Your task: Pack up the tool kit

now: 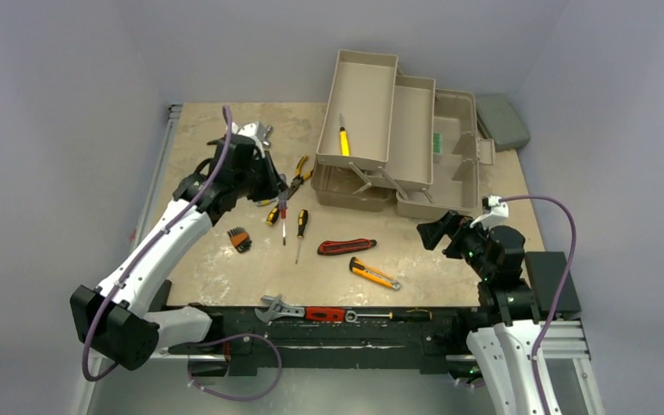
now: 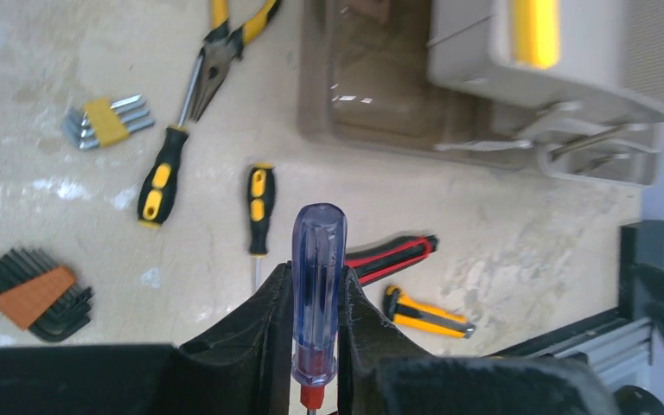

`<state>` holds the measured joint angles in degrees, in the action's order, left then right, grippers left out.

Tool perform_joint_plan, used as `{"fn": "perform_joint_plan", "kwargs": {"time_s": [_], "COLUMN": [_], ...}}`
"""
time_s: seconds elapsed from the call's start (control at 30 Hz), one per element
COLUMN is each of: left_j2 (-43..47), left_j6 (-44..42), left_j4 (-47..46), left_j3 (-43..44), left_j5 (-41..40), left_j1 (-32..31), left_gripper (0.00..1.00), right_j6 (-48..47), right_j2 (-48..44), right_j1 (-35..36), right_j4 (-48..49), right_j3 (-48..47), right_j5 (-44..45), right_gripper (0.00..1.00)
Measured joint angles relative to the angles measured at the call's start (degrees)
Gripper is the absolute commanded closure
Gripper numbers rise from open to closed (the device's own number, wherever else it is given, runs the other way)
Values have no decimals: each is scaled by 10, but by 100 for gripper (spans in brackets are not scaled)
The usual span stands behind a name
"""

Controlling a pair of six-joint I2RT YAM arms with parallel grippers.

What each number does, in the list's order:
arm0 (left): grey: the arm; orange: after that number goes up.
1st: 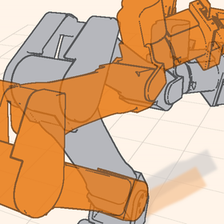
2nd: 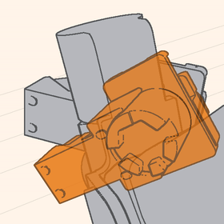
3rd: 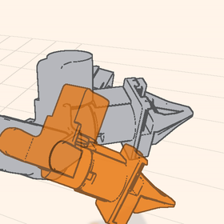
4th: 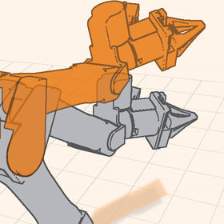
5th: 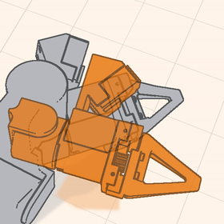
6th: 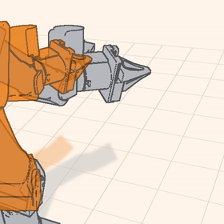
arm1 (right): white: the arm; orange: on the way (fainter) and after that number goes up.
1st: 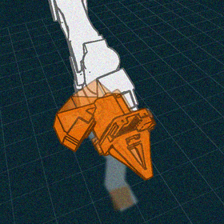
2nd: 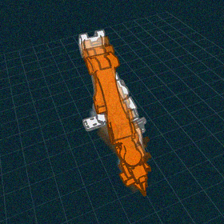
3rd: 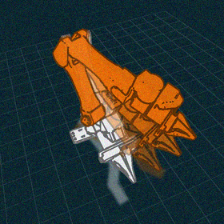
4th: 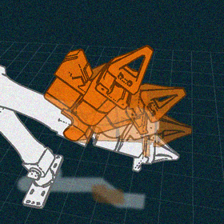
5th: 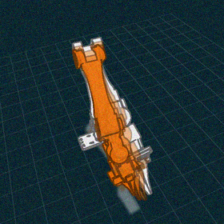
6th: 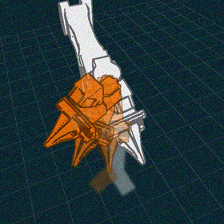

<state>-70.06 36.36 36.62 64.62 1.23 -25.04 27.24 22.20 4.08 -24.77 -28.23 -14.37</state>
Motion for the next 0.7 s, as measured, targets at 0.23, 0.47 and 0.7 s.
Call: {"fn": "perform_joint_plan", "kwargs": {"time_s": [0.23, 0.47, 0.7], "left_j2": [-54, -202, -435], "left_j6": [-21, -26, -14], "left_j4": [-4, -45, -57], "left_j3": [205, 419, 642], "left_j5": [56, 80, 124], "left_j1": [0, 0, 0], "left_gripper": [100, 100, 100], "right_j6": [26, 28, 28], "right_j2": [-1, -6, -17], "right_j1": [0, 0, 0], "right_j4": [20, 33, 30], "right_j3": [25, 26, 26], "right_j5": [1, -1, 2], "right_gripper": [1, 1, 1]}}
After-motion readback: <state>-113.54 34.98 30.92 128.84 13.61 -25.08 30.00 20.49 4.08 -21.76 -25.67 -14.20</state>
